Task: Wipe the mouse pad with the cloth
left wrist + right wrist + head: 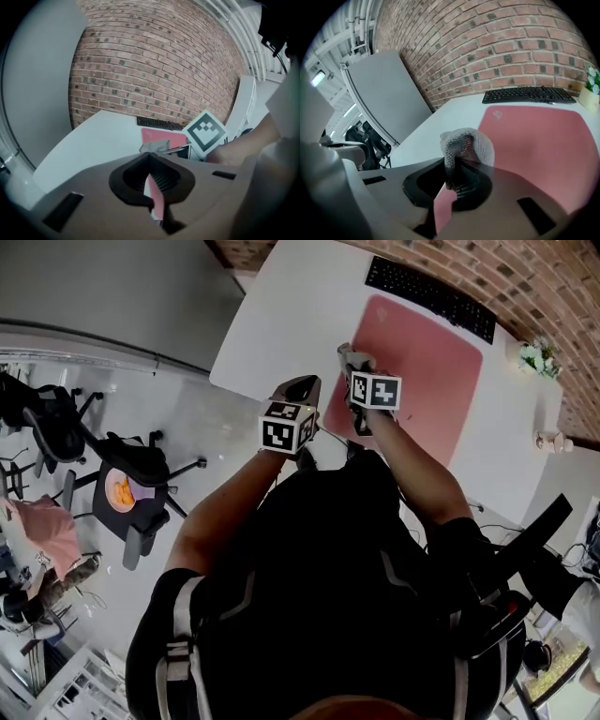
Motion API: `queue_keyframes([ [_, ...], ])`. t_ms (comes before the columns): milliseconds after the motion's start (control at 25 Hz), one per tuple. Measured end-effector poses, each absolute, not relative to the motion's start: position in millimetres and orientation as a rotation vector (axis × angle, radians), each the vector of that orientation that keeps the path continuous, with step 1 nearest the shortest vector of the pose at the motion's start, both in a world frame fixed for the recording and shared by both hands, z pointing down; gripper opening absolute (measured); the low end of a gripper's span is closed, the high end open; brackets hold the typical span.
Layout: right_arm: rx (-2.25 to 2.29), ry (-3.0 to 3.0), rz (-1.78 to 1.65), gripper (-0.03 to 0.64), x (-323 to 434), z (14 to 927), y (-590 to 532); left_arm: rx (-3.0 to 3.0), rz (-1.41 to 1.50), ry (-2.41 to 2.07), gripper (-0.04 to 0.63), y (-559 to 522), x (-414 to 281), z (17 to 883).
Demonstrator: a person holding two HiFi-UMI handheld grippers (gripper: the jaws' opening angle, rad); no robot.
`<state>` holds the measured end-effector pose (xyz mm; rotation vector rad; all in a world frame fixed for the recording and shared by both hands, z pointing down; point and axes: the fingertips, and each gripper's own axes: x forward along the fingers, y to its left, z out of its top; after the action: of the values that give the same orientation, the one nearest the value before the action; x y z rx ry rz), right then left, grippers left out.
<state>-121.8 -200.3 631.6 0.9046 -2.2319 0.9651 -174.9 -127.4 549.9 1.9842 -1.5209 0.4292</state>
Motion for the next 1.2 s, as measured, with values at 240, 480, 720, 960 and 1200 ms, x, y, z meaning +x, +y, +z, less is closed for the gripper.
queue_keyframes([
  [240,0.898,-2.186,0.939,0.031,-114.4,656.2,-210.2,1.970,0.451,-1.508,0.000,-143.9,-172.9,555.4],
  [480,0.924,-2.159,0.995,0.031,-86.2,671.3,-215.8,1.973,0.448,-1.470,0.000,-161.6,-156.4,561.6],
  [720,1.003,-2.141,1.053,0.031,-54.3,675.9,-221.0,2.018,0.482,-1.397,0.000,-175.2,-130.9,564.3],
  [960,1.099,-2.111,1.088,0.031,-17.0,678.5,-226.3,2.086,0.491,-1.318,0.000,-185.1,-100.6,559.1],
  [1200,1.209,-2.068,1.107,0.031,25.4,678.2,-228.5,2.124,0.517,-1.260,0.000,-190.9,-77.4,565.1],
])
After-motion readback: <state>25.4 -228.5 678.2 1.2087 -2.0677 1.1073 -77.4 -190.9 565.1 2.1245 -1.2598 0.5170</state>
